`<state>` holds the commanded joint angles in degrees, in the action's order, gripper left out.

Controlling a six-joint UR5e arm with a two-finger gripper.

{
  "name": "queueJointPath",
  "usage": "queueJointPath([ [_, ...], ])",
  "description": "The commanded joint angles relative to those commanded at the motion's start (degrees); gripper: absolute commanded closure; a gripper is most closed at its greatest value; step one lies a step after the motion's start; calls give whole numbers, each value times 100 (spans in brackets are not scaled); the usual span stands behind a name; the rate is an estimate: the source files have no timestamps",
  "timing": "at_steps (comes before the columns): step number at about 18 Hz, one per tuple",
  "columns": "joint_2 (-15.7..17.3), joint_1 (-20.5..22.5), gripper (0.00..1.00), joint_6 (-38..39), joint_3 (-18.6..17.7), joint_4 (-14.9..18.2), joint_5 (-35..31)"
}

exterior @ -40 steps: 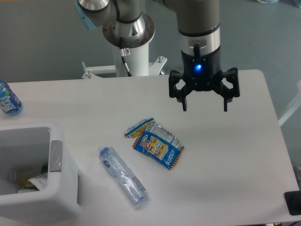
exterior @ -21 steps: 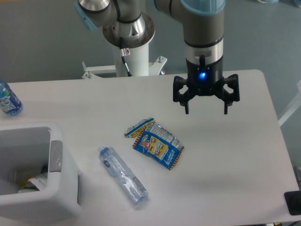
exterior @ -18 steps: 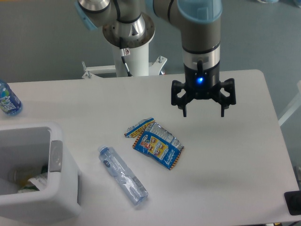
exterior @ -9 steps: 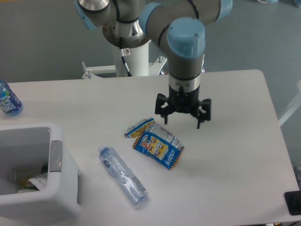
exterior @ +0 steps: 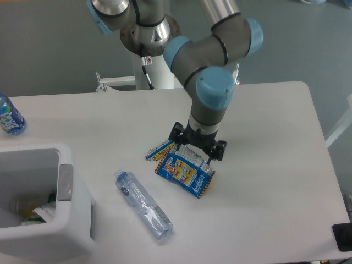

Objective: Place the trash in the trash can
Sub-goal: 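Lower the gripper onto the snack wrapper, then close the gripper on the snack wrapper, pinching it against the table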

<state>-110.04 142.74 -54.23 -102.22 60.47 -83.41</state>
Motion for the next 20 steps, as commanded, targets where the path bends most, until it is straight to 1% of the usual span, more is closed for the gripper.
queueJointPath([
  [3,-114,-53,0,44,-9,-44,-26],
  [7,-211,-79,0,62,-87,-342,-9],
  [9,-237,-79,0,123,-263,-719,-9],
  [11,-264,-79,0,123,-430,-984,-9],
  [15,-369,-79,0,141,-457,-1099,-18],
  [20,-387,-79,0,158,-510,-1134,-18],
])
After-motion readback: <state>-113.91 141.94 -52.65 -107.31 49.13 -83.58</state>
